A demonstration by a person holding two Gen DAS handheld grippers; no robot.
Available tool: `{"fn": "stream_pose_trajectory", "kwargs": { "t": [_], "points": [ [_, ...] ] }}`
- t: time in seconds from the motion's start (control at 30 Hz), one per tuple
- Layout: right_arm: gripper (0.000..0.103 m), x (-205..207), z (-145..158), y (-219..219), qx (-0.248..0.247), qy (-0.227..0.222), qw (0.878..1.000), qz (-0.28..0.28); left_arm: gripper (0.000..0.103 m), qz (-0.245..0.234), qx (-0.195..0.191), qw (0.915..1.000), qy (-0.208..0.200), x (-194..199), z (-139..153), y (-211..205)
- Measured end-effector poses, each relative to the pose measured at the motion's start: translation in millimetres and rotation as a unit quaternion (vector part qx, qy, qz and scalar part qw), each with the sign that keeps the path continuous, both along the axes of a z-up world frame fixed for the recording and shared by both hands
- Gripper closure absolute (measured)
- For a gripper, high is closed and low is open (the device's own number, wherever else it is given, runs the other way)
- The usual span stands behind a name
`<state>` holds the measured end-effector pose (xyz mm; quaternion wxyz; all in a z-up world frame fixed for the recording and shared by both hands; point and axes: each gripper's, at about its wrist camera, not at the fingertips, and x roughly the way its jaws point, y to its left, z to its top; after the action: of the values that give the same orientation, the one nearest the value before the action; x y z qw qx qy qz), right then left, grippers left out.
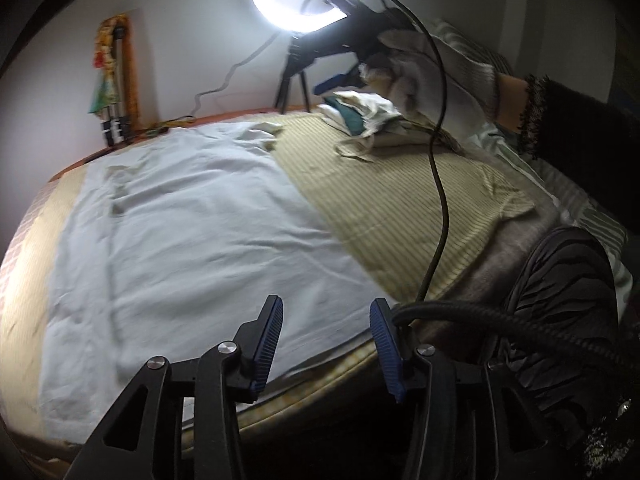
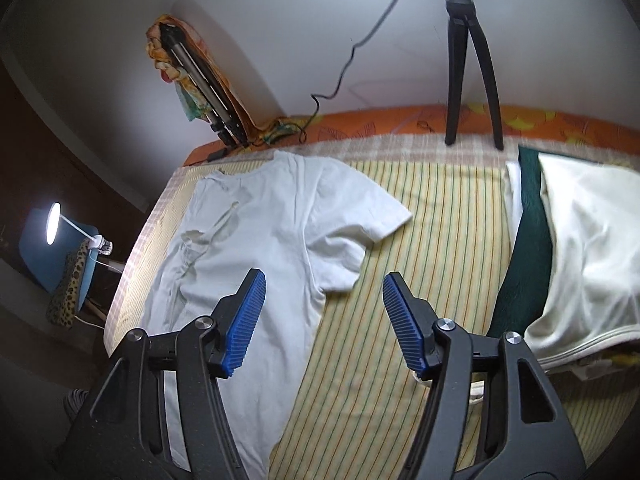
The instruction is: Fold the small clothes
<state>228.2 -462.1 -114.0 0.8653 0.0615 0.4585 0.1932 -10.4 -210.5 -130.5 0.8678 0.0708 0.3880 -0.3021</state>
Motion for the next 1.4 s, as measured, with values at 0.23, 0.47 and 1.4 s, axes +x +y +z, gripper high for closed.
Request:
{"fn": "stream_pose_trajectory", "kwargs": {
  "t": [0.23,0.47,1.4],
  "points": [
    [0.039,9,-17,-8,-0.008,0.016,1.000,0.005,0.056,-0.022,0.005,0.9994,0.027,6,-18,-43],
    [0.039,27,-42,5,0.010,0.043,0.999,0.020,0.061,-0.019,0.038,0.9986,0.032,10,-30,-59],
    [0.100,65,-47,83,-0.049,0.013,0.999,-0.010,0.103,0.049,-0.070,0.9948,0.055,24,-10,10]
  ]
}}
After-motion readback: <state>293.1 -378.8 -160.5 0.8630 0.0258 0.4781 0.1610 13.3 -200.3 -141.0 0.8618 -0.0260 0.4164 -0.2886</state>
